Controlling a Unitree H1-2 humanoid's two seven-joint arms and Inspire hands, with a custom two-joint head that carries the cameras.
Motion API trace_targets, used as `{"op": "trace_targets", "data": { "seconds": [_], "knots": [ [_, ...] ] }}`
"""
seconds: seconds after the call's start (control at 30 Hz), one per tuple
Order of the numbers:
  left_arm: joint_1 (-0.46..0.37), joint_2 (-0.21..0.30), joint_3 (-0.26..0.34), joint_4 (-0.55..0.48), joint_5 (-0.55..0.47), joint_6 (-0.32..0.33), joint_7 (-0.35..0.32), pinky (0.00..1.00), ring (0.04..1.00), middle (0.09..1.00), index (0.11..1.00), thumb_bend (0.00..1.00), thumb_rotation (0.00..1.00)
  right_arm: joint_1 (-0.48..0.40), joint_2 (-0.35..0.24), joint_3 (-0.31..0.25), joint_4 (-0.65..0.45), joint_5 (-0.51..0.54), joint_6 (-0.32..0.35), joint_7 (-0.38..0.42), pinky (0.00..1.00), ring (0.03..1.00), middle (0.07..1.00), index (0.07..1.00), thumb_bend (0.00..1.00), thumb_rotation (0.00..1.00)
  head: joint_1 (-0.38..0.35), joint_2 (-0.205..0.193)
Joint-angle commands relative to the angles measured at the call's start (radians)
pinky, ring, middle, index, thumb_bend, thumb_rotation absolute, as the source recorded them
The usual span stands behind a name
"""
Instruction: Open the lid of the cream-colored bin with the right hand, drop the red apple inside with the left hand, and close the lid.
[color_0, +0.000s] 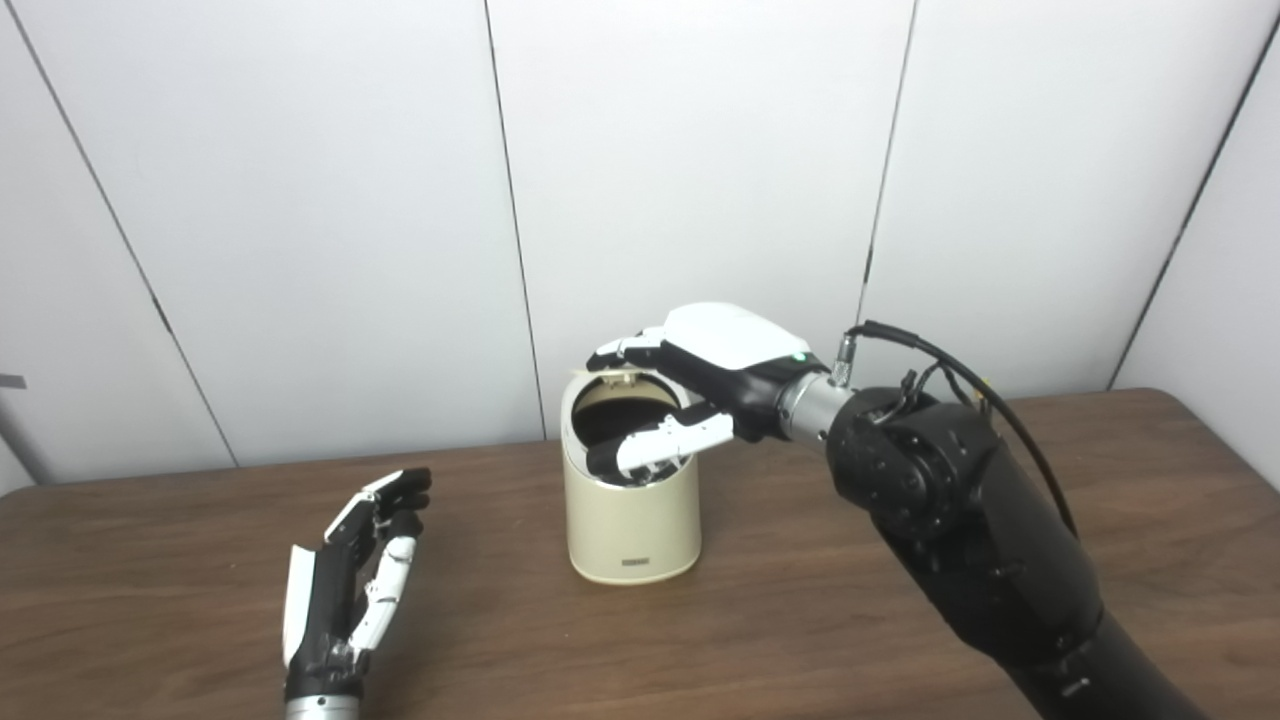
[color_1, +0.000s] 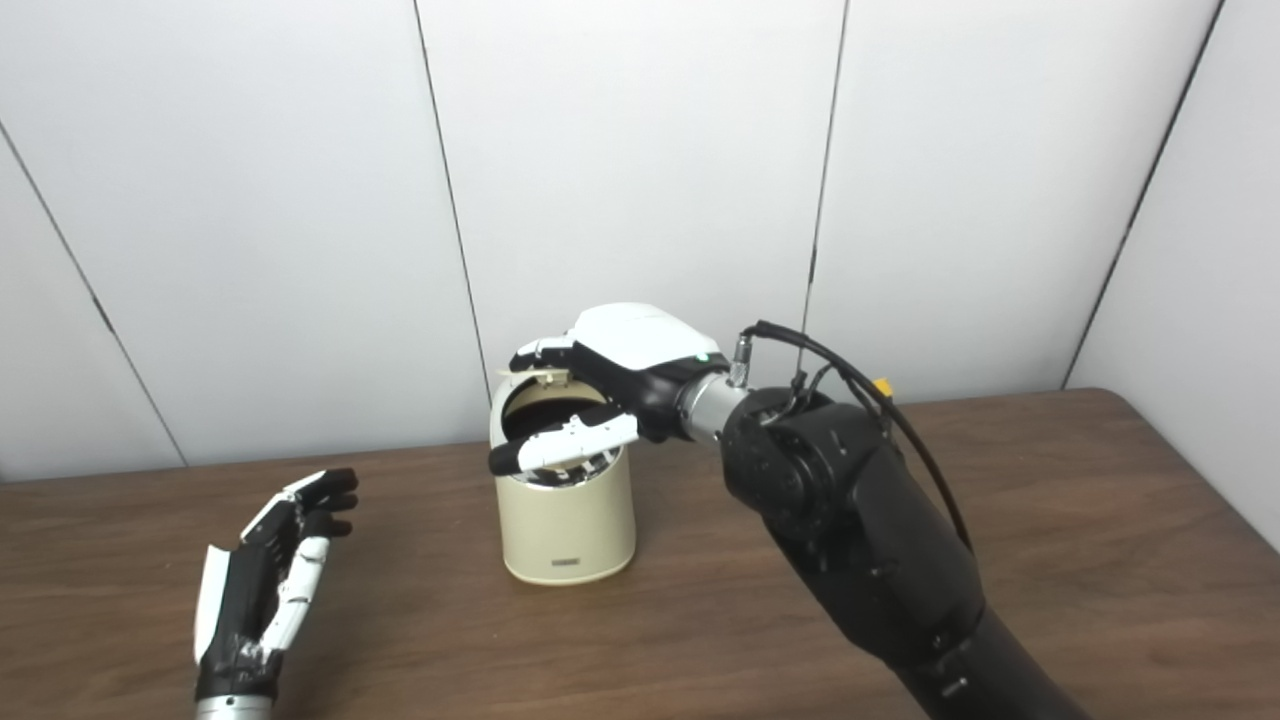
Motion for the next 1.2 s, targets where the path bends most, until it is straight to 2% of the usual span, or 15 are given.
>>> {"op": "trace_targets", "data": {
  "seconds": [0.0,0.2,0.37,0.73,1.03,1.17],
  "knots": [
    [0.033,-0.019,-0.007,0.012,0.020,-0.020,0.010,0.65,0.728,0.754,0.752,0.43,0.79,-0.019,-0.006,-0.020,-0.036,0.008,0.012,-0.003,0.85,0.924,0.872,0.850,0.87,0.96,-0.001,0.006],
    [0.031,-0.027,-0.004,0.004,0.000,-0.020,-0.003,0.66,0.733,0.758,0.754,0.44,0.78,0.008,-0.020,-0.020,-0.024,0.025,0.001,-0.009,0.86,0.924,0.871,0.852,0.86,0.98,0.003,0.010],
    [0.019,-0.024,-0.008,0.017,0.033,-0.020,0.007,0.67,0.741,0.765,0.758,0.45,0.82,0.028,-0.030,-0.012,-0.006,0.017,-0.003,-0.014,0.87,0.925,0.870,0.851,0.87,0.98,0.009,0.008],
    [0.015,-0.046,0.007,0.011,0.053,-0.020,0.015,0.67,0.740,0.760,0.750,0.46,0.82,0.065,-0.041,0.005,0.068,0.018,-0.030,-0.042,0.86,0.926,0.877,0.857,0.85,0.97,0.018,0.015],
    [0.014,-0.053,0.011,0.003,0.058,-0.019,0.009,0.67,0.747,0.765,0.755,0.47,0.82,0.107,-0.053,0.057,0.057,-0.058,-0.092,-0.082,0.86,0.913,0.869,0.843,0.89,0.93,0.027,0.024],
    [0.012,-0.055,0.010,-0.001,0.073,-0.019,0.017,0.66,0.741,0.760,0.753,0.45,0.82,0.120,-0.065,0.103,0.048,-0.134,-0.136,-0.074,0.86,0.916,0.881,0.849,0.91,0.97,0.027,0.028]
  ]
}}
